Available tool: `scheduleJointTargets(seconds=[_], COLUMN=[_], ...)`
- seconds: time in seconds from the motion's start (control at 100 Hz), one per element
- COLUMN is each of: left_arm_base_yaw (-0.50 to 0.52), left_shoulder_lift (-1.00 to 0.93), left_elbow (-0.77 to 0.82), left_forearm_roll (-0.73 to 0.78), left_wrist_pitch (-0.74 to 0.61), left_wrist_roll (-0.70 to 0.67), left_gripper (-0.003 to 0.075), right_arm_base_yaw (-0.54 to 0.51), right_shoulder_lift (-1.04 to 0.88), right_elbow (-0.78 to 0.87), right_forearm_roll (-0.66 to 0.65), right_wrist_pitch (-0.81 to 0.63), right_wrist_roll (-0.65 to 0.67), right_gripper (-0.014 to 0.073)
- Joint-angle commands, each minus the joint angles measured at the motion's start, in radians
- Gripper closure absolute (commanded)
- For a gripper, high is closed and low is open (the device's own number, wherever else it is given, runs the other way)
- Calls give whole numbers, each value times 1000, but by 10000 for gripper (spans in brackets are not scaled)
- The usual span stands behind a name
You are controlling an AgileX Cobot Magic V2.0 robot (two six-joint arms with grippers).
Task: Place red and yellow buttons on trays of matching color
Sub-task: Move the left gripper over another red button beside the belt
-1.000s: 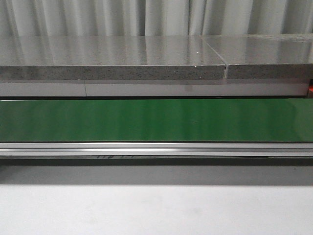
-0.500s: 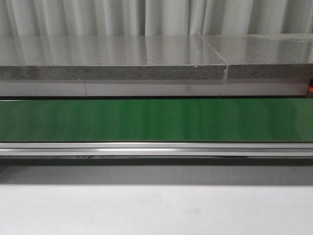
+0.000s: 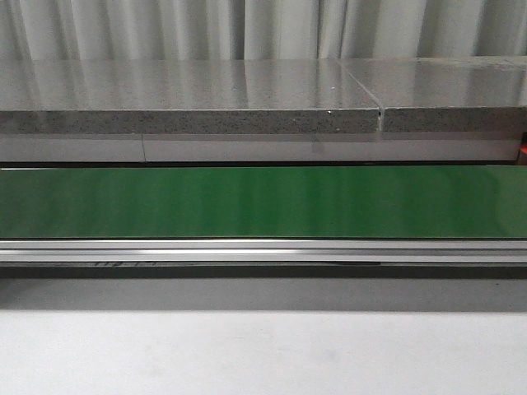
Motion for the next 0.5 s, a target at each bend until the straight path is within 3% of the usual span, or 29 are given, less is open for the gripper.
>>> scheduleJointTargets(seconds=[0.0,0.49], left_arm_base_yaw=[2,2], left_shoulder_lift=[6,185], left_elbow=[-62,-202], left_forearm_roll=[-10,-28], left_wrist_pitch=[-35,-33], left_wrist_roll=[-11,-11], left_gripper=[78,78], right_arm_base_yaw=[-1,-1], right_shoulder_lift=[-8,-8], right_elbow=[-25,-25], right_forearm_roll=[0,0], right_wrist_pitch=[-60,-60], right_wrist_roll=[-2,-2], right_gripper=[662,662])
